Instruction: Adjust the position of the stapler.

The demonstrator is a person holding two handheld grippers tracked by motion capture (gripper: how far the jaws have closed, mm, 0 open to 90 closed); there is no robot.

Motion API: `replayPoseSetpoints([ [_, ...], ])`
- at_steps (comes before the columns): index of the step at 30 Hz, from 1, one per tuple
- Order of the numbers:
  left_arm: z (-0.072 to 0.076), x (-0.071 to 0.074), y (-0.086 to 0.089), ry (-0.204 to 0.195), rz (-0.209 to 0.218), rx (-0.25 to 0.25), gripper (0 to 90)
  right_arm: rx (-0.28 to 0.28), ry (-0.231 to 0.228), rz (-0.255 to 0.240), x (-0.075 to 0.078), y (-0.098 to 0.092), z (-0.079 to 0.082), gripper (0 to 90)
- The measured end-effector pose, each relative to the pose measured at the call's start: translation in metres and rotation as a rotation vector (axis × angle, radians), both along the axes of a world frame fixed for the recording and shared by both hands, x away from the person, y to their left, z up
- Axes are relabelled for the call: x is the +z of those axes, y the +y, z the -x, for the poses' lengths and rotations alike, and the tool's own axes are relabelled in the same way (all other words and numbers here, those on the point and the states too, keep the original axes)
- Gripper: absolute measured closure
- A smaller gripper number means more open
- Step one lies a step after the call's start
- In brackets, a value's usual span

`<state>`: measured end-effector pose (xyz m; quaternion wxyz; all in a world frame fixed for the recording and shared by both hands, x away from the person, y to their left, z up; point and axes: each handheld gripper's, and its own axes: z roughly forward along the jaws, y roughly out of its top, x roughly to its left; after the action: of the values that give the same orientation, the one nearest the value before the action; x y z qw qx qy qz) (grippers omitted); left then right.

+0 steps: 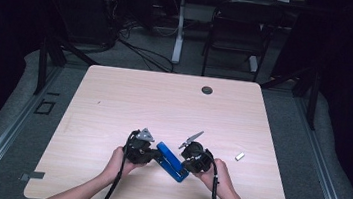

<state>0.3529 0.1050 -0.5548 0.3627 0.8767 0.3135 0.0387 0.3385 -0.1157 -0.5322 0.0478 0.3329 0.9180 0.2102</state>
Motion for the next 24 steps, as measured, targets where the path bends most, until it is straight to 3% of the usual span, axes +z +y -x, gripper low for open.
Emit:
replayPoseSetpoints([
  [8,-0.002,-0.001,0.001,0.013,0.003,-0.016,85.6,-0.002,0.022,-0.011,-0.002,0.003,0.001,90.0],
  [11,-0.002,-0.001,0.002,0.014,0.013,-0.012,85.8,0.003,0.049,-0.039,-0.004,0.004,0.001,90.0],
  [14,-0.003,-0.001,0.003,0.014,0.017,-0.008,86.0,0.023,0.065,-0.036,-0.005,0.009,0.003,90.0],
  [24,-0.004,-0.002,0.004,0.023,0.018,-0.001,86.8,0.032,0.081,-0.045,-0.009,0.016,0.005,90.0],
])
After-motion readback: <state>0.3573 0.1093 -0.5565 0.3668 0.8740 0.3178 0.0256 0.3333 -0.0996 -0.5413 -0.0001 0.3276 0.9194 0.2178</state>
